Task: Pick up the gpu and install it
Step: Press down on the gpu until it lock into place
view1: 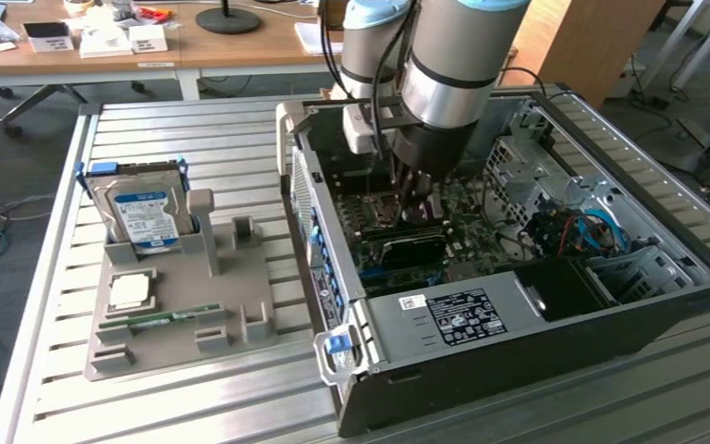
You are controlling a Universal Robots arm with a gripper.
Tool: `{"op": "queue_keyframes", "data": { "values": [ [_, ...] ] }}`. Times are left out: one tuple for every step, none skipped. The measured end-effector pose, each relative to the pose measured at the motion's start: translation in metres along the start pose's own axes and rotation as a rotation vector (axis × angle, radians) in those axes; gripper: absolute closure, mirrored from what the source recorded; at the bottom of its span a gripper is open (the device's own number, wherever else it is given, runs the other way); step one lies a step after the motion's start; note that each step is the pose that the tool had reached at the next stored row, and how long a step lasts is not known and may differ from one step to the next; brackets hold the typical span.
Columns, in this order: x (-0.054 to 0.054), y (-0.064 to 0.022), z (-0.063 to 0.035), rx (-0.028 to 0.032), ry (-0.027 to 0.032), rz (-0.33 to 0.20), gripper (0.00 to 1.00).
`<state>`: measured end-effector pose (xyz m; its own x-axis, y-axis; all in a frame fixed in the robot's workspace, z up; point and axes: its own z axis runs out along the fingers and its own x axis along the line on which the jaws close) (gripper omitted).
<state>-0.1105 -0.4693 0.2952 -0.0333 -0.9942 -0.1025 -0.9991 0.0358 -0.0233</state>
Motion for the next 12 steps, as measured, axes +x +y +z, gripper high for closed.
{"op": "queue_keyframes", "data": {
  "values": [
    [0.000,-0.0001,-0.0031,0.0002,0.0001,0.000,0.89],
    [-0.001,-0.0001,-0.0055,0.0005,0.0000,0.000,0.89],
    [-0.001,-0.0002,-0.0078,0.0006,0.0000,0.000,0.89],
    [-0.001,-0.0002,-0.0101,0.0006,0.0000,0.000,0.89],
    [-0.001,-0.0003,-0.0122,0.0006,0.0001,0.000,0.89],
    [-0.002,-0.0004,-0.0141,0.0006,0.0001,0.000,0.89],
    [-0.002,-0.0004,-0.0157,0.0006,0.0001,0.000,0.89],
    [-0.002,-0.0007,-0.0167,0.0006,0.0001,0.000,0.89],
    [-0.002,-0.0010,-0.0168,0.0008,-0.0002,0.000,0.89],
    [-0.002,-0.0013,-0.0168,0.0007,-0.0002,0.000,0.89],
    [-0.002,-0.0018,-0.0168,0.0006,0.0000,0.000,0.89],
    [-0.002,-0.0018,-0.0169,0.0006,0.0000,0.000,0.89]
  ]
}}
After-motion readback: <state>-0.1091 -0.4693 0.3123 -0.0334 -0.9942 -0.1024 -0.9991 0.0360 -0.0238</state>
